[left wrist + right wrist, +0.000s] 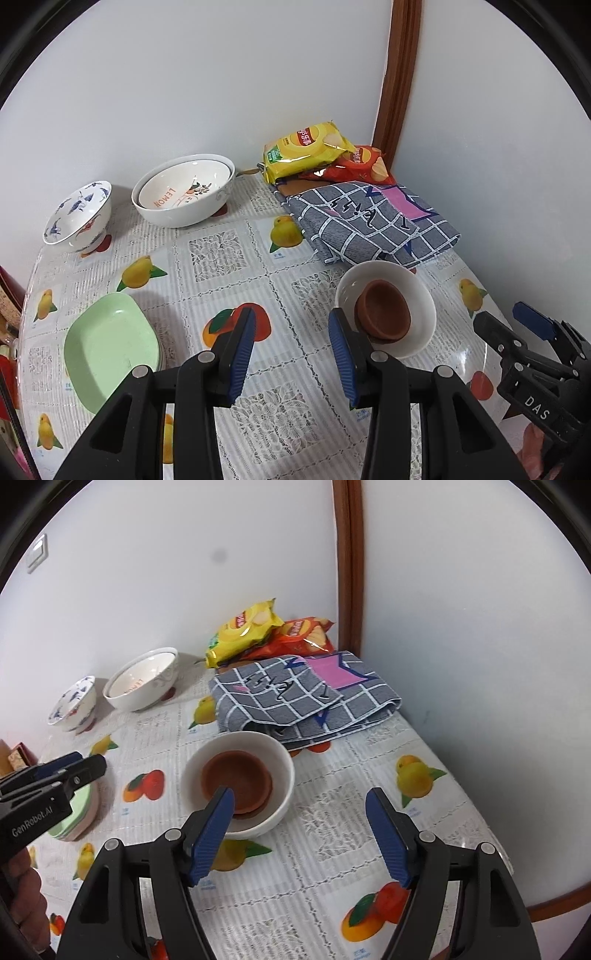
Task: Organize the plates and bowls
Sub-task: 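Move both grippers to the rim of the white bowl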
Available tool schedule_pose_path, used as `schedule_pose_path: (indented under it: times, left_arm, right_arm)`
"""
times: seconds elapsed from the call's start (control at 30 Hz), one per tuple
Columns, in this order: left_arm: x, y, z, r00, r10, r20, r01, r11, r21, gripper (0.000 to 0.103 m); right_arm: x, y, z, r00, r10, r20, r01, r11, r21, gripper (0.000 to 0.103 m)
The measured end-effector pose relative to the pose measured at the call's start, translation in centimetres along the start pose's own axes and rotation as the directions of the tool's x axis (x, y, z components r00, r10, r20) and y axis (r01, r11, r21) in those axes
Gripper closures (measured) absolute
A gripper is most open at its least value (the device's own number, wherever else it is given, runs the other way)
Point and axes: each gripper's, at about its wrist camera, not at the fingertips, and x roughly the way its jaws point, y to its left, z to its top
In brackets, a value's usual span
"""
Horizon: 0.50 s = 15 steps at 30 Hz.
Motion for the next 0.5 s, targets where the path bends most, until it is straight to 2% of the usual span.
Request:
schedule_pose_path:
  times: [0.07,0.23,0.5]
  left_arm:
    - [-0.1,0.0,0.0,1.0,0.018,0.003,-0.018,1.0,0.006,0.064]
    - [0.6,0.3,0.2,1.0,0.012,-0.028,-0.012,1.0,-0.003,0.064]
    - [3.5,-0.3,-0.1,0.997,0.008,-0.074,-0.009,1.0,-0.008,0.064]
  right_arm:
    - [-0.1,0.2,0.1,1.0,0.003,-0.003,-0.003,1.0,-0.009,0.03]
    - [0.4,0.4,0.2,1.0,0.016,-0.024,-0.016,1.0,-0.022,0.03]
    - [3.2,-0.5,0.1,0.998,0.015,-0.068,-0.016,1.0,-0.008,0.031]
